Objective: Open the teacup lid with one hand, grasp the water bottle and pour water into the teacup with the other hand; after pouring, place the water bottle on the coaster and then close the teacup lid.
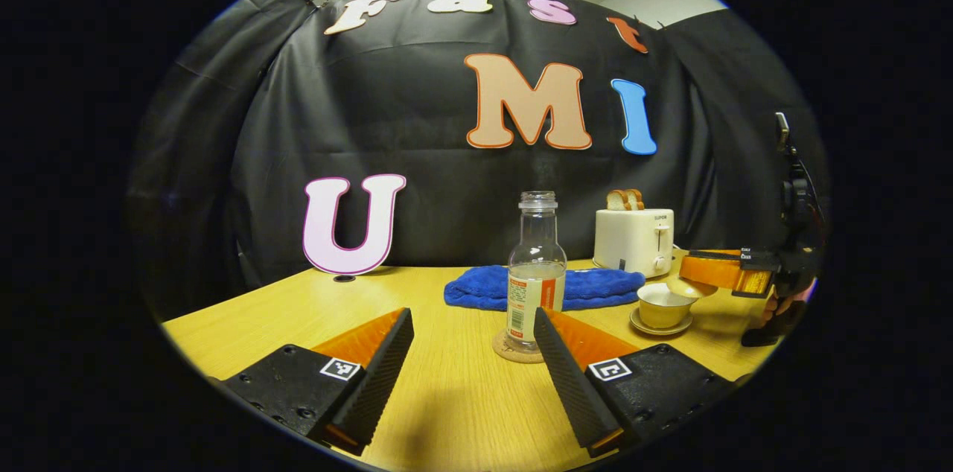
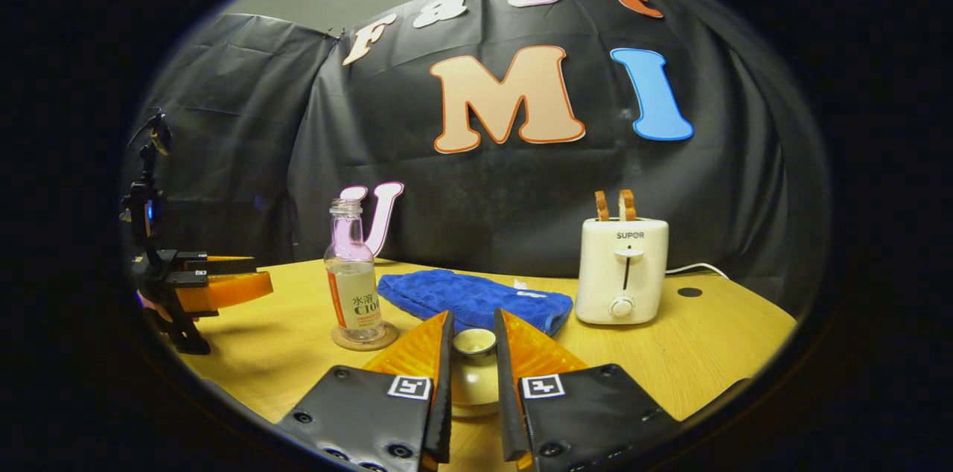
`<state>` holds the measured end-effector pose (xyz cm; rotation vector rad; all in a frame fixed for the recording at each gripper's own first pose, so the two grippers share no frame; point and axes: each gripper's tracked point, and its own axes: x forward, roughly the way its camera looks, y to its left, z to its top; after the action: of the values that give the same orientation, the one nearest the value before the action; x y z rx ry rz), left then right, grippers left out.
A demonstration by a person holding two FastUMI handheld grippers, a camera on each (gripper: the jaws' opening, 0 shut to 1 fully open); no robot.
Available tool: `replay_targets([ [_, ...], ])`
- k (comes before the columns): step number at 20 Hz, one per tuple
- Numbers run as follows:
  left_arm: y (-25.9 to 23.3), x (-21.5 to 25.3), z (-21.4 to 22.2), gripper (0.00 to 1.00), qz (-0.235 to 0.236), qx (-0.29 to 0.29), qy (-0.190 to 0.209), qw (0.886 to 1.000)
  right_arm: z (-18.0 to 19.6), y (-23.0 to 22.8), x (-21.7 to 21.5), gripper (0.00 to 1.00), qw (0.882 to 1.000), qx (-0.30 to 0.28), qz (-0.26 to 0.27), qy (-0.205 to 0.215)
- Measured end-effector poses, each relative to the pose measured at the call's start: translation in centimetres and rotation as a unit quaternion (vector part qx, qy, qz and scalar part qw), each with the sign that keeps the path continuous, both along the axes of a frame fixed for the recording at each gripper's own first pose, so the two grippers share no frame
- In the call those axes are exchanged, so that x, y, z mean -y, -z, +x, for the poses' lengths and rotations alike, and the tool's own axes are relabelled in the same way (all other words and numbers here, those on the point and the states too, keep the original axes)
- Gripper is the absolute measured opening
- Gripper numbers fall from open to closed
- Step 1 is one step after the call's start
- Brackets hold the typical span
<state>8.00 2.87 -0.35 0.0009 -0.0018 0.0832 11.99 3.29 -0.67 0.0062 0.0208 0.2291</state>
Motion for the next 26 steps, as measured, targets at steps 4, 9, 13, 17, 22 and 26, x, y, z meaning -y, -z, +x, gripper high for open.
replay_targets([
  [4,0.0,-0.2,-0.1,0.95,0.0,-0.001,-0.005,1.0,1.0,0.8,-0.7,0.3,1.0,-0.022,-0.005,-0.007],
  [9,0.0,-0.1,-0.1,0.94,-0.001,0.0,-0.001,1.0,1.8,1.6,-1.1,0.3,0.998,-0.052,-0.014,-0.013],
  [13,0.0,-0.1,-0.1,0.95,-0.001,0.0,0.0,1.0,2.6,2.2,-1.1,0.3,0.997,-0.069,-0.019,-0.007],
  [17,0.0,-0.1,-0.1,0.95,-0.001,0.0,0.0,1.0,2.7,2.3,-1.0,0.33,0.997,-0.074,-0.019,-0.006],
  [22,0.0,-0.1,-0.1,0.94,-0.001,0.0,0.0,1.0,2.5,2.3,-1.2,0.61,0.997,-0.072,-0.022,-0.011],
  [26,0.0,-0.1,-0.1,0.95,-0.001,0.0,0.003,1.0,2.5,2.3,-1.0,0.87,0.997,-0.071,-0.019,-0.008],
])
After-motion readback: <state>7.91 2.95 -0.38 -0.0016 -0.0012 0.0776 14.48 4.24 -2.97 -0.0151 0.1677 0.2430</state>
